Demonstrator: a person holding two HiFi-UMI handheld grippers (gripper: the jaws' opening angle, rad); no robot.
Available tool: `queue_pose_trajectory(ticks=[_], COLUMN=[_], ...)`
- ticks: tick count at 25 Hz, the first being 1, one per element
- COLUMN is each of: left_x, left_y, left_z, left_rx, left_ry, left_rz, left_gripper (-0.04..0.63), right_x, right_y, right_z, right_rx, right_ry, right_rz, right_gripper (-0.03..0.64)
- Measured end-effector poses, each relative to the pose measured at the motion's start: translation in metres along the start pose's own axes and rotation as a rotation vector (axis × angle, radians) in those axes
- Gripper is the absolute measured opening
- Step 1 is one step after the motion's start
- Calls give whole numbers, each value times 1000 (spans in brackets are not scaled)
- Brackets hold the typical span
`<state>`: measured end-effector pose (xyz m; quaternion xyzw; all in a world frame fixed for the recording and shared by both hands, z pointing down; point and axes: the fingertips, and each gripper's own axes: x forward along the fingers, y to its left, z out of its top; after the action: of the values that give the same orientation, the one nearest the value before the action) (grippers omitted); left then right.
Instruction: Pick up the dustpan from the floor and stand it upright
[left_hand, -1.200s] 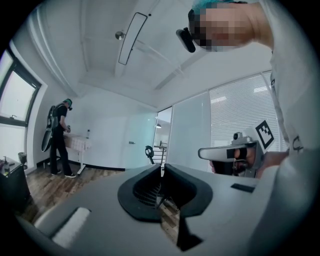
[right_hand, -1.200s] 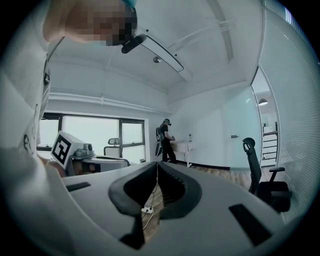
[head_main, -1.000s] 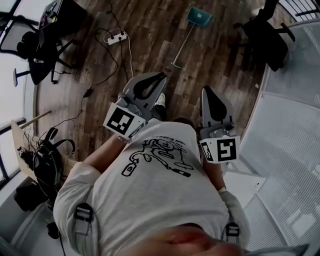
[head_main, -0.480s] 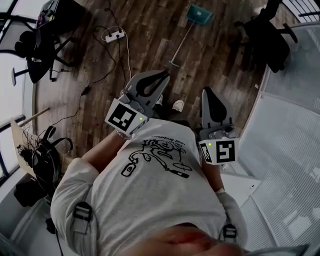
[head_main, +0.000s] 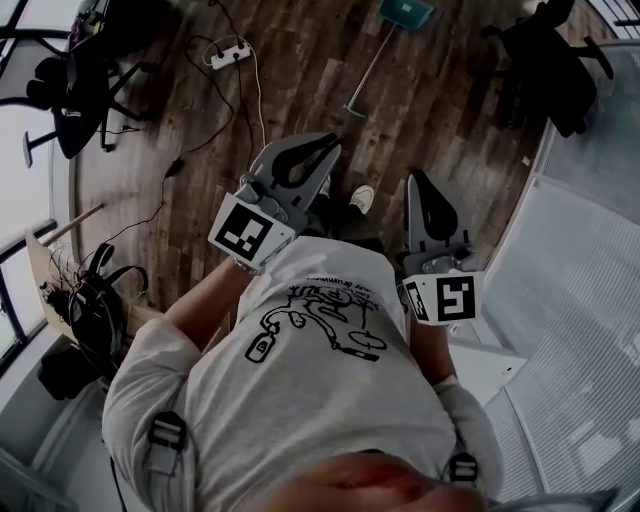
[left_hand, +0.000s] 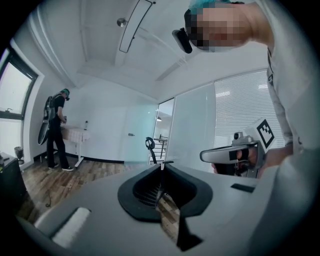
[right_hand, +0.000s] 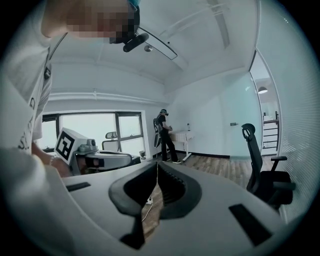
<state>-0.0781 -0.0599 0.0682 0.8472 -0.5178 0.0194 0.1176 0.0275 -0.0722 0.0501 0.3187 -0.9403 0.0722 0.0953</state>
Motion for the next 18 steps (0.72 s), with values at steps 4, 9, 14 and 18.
queue_pose_trajectory(ticks=[4, 9, 14, 18], left_x=[9, 20, 38, 50], left_y=[5, 15, 22, 31], left_z=[-24, -63, -107, -144], left_rx=[-9, -26, -46, -64], left_ry=[27, 70, 113, 140], left_rz=[-1, -3, 5, 8], left_gripper=[18, 18, 18, 18], right_x=[10, 20, 28, 41], right_y=[-9, -19, -36, -41], right_z=[-25, -61, -110, -152], right_rx=[6, 20, 53, 89], right_ry=[26, 62, 109, 138], right_rz=[5, 0, -5, -8], right_gripper=[6, 6, 6, 6])
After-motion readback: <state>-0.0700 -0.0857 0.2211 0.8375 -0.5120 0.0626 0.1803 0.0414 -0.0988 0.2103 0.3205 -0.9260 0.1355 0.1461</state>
